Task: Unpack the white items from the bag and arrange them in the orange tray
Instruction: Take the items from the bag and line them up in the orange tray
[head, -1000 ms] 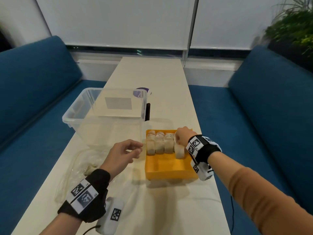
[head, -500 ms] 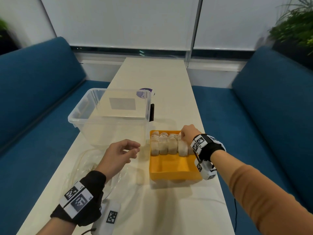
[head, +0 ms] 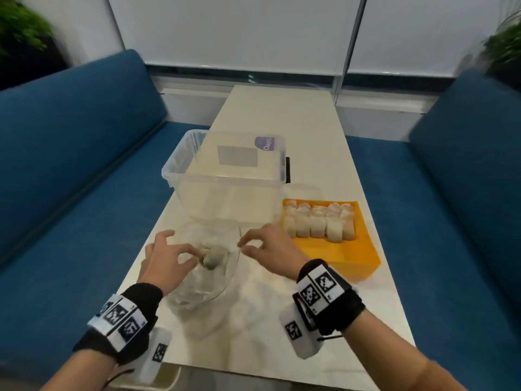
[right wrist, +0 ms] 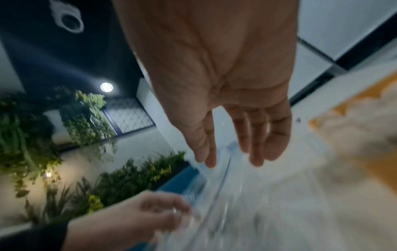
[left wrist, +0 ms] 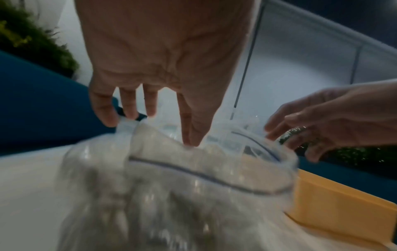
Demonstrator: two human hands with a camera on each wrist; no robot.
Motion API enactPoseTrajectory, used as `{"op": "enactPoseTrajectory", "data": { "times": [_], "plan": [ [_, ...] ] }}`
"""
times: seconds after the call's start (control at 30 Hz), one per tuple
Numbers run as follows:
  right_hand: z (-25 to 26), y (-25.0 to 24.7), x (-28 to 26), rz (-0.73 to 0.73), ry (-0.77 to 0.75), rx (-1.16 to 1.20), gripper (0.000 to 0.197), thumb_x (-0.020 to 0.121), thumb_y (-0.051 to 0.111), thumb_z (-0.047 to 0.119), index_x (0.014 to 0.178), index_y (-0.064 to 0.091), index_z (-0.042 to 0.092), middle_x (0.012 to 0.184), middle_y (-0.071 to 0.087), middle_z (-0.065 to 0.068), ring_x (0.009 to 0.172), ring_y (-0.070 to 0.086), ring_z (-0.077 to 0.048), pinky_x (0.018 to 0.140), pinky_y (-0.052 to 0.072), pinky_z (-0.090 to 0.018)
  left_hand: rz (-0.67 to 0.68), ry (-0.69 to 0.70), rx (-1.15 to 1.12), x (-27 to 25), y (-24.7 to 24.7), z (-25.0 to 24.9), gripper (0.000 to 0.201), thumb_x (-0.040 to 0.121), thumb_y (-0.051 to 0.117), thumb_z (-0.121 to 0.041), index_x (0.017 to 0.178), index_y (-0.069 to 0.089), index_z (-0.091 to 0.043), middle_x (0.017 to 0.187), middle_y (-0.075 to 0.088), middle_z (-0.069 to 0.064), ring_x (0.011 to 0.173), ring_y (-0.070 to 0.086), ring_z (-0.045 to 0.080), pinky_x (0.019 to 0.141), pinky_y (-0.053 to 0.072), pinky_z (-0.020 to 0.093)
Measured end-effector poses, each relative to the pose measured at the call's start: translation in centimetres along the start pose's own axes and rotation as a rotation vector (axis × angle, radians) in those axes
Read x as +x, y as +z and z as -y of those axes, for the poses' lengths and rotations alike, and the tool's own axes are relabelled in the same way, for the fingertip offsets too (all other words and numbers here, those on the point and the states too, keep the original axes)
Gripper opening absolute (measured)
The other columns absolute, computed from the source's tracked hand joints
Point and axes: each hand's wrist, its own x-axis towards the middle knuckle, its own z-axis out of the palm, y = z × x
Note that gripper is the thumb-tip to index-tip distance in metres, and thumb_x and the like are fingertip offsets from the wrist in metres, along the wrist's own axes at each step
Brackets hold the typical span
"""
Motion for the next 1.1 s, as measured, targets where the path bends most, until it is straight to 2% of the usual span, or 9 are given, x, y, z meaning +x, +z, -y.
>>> {"op": "enactPoseTrajectory", "data": {
  "times": [0.13,0.2,0.3,0.5,0.67,0.77,0.87,0.97,1.1],
  "plan": [
    [0.6,7.7,1.0,0.017,0.205,0.127,0.028,0.091,0.056,0.038,0.119,0.061,0.035,0.134,0.028,-0.011,0.129,0.038,-0.034,0.109,0.034,-0.035,0.109,-0.168,-0.041,-0.9,1.5,2.0,0.040,0.084,0.070,-0.033,0.120,0.056,-0.040,0.151,0.000,0.005,0.127,0.032,0.039,0.106,0.036,0.046],
    [1.0,9.6,1.3,0.004,0.268,0.159,0.034,0.089,0.057,0.035,0.123,0.055,0.037,0.130,0.026,-0.011,0.120,0.044,-0.037,0.104,0.040,-0.037,0.214,-0.207,-0.114,-1.0,1.7,2.6,0.058,0.084,0.068,-0.026,0.135,0.043,-0.040,0.141,0.009,0.011,0.110,0.051,0.040,0.102,0.042,0.043],
    [1.4,10.8,1.7,-0.018,0.312,0.200,0.062,0.085,0.063,0.021,0.139,0.034,0.031,0.125,0.029,-0.013,0.093,0.051,-0.032,0.089,0.048,-0.031,0.232,-0.138,-0.300,-1.4,1.4,3.0,0.072,0.082,0.057,-0.004,0.141,0.035,-0.039,0.119,0.033,0.010,0.097,0.053,0.031,0.090,0.048,0.036],
    [1.0,12.1,2.6,-0.040,0.362,0.179,0.101,0.069,0.077,0.007,0.146,0.015,0.025,0.115,0.055,-0.019,0.103,0.056,-0.034,0.080,0.050,-0.036,0.114,0.140,-0.646,-2.4,0.8,4.3,0.081,0.066,0.060,-0.004,0.140,0.038,-0.027,0.137,0.041,-0.017,0.126,0.042,0.005,0.104,0.037,0.027],
    [0.9,13.3,2.1,-0.046,0.363,0.154,0.082,0.066,0.078,0.009,0.136,0.035,0.020,0.114,0.057,-0.016,0.107,0.056,-0.033,0.079,0.049,-0.033,0.305,0.028,-0.191,-1.1,0.8,5.8,0.075,0.081,0.061,-0.007,0.146,0.028,-0.026,0.149,0.014,0.010,0.131,0.030,0.031,0.102,0.040,0.038],
    [0.9,13.2,2.2,-0.038,0.361,0.144,0.081,0.068,0.077,0.008,0.137,0.036,0.020,0.115,0.059,-0.016,0.107,0.057,-0.033,0.083,0.050,-0.034,-0.006,0.212,-0.179,-0.9,0.1,4.5,0.046,0.080,0.068,-0.017,0.122,0.056,-0.028,0.144,0.017,0.001,0.129,0.024,0.024,0.106,0.030,0.040],
    [0.9,13.2,2.2,-0.044,0.350,0.127,0.081,0.070,0.077,0.011,0.138,0.035,0.021,0.116,0.060,-0.016,0.107,0.058,-0.032,0.086,0.049,-0.033,-0.257,0.442,-0.282,-0.7,-0.7,2.3,0.010,0.085,0.064,-0.011,0.092,0.066,-0.018,0.110,0.048,-0.004,0.099,0.047,0.014,0.086,0.039,0.026],
    [0.9,13.3,2.0,-0.064,0.332,0.147,0.084,0.070,0.078,0.008,0.140,0.034,0.021,0.113,0.061,-0.016,0.097,0.058,-0.028,0.081,0.047,-0.032,-0.019,0.372,-0.151,0.7,0.2,0.6,0.012,0.091,0.052,-0.016,0.088,0.063,-0.012,0.092,0.061,0.002,0.086,0.058,0.021,0.075,0.047,0.029],
    [1.0,13.7,1.3,-0.118,0.271,0.161,0.092,0.070,0.073,-0.004,0.143,0.025,0.023,0.095,0.060,-0.014,0.080,0.054,-0.021,0.073,0.050,-0.034,0.131,0.203,0.196,2.8,2.7,-0.3,0.047,0.091,0.054,-0.042,0.125,0.049,-0.009,0.125,0.050,0.011,0.117,0.048,0.029,0.094,0.042,0.037]
  ]
}}
